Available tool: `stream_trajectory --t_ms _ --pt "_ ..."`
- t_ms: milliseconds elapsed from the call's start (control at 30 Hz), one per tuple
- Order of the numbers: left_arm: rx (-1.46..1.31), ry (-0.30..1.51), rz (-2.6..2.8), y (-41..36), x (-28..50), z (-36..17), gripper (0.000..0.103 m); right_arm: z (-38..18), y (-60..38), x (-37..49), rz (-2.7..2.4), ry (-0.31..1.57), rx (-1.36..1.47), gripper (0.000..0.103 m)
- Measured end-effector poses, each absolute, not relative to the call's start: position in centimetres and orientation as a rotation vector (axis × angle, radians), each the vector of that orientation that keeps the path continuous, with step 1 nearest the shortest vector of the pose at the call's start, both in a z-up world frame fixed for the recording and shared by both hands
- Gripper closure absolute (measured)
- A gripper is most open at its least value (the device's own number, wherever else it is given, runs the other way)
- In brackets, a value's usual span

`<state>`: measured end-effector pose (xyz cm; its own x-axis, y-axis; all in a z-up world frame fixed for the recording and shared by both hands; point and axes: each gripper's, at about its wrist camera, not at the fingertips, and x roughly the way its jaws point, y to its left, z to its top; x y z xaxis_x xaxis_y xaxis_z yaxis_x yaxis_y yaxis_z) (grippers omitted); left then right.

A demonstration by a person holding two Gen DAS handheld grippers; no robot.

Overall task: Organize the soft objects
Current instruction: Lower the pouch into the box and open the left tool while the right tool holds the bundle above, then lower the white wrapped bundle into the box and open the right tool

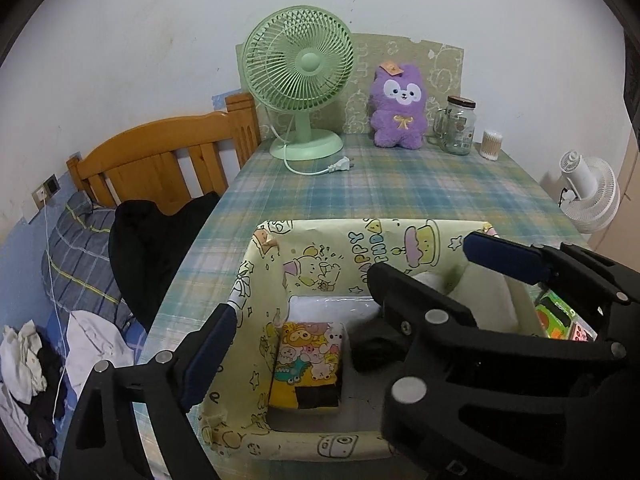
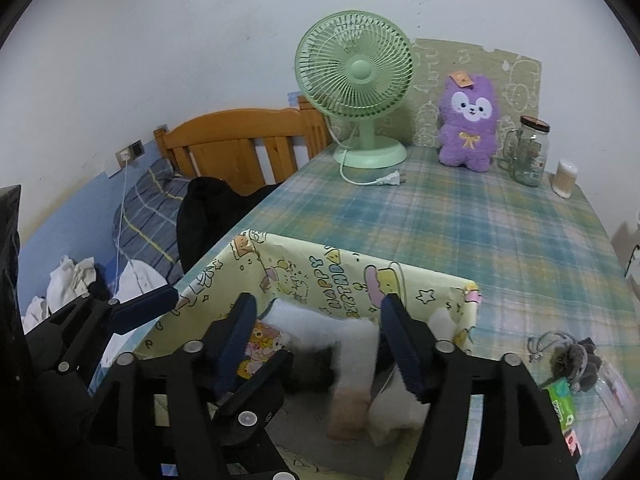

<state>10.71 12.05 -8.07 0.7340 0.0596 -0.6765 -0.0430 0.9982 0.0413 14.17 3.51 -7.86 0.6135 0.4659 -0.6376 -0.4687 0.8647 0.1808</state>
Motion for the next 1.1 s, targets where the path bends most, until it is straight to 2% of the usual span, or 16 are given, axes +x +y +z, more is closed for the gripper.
stream_trajectory --t_ms 133,700,1100 --pt "0.022 0.727 0.043 11.6 10.1 -7.7 0.01 -7.4 3.0 13.7 0.515 0.718 -0.006 0.021" --pt "0.017 0.623 -0.001 8.4 8.2 -4.1 0.007 -3.5 -1.0 11.0 0.391 0.61 -0.003 0.009" --pt "0.02 0.533 -0.07 3.2 7.0 -1.6 0.002 -0.9 -6.7 9.1 0.25 0.537 0.024 0.001"
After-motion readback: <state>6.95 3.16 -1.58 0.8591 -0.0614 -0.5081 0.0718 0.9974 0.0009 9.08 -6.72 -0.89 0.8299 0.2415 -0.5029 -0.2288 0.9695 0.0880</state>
